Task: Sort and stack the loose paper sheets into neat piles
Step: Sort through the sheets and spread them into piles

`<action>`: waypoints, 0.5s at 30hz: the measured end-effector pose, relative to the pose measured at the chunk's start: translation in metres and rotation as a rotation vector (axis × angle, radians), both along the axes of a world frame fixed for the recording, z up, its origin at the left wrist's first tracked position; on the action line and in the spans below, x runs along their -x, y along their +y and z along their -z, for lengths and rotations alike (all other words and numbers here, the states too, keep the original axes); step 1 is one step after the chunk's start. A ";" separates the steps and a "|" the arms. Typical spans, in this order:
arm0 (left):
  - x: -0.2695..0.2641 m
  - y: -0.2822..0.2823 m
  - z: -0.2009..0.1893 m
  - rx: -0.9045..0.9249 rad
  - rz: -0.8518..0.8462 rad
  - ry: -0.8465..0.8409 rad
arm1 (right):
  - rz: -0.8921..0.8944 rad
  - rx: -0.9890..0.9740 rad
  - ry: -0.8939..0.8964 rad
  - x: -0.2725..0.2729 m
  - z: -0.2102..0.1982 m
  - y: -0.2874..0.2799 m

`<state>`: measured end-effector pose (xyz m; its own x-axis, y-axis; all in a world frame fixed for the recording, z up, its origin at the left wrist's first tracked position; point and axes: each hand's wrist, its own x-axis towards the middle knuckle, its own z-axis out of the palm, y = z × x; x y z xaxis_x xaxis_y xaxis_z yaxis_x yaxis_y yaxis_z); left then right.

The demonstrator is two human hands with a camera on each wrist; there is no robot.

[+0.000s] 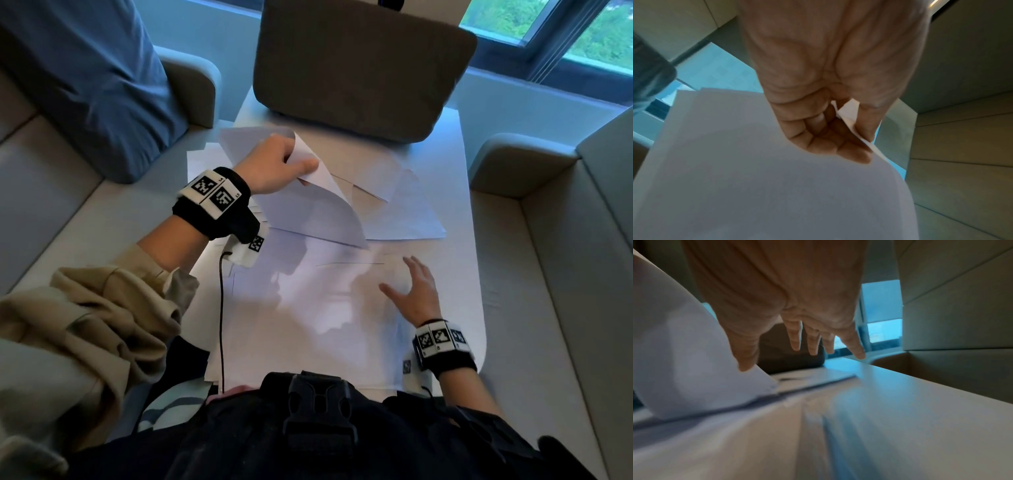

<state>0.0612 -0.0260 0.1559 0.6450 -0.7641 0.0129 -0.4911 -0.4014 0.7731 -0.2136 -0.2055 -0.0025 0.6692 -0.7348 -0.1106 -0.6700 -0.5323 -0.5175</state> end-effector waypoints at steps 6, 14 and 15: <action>0.037 -0.004 -0.009 0.158 0.182 0.234 | -0.150 -0.105 -0.345 -0.059 -0.047 0.024; 0.012 0.014 0.000 0.336 0.022 0.374 | 0.030 -0.042 -0.593 -0.072 -0.076 0.017; 0.003 0.018 0.006 0.328 -0.023 0.368 | 0.058 -0.054 -0.599 -0.069 -0.076 0.013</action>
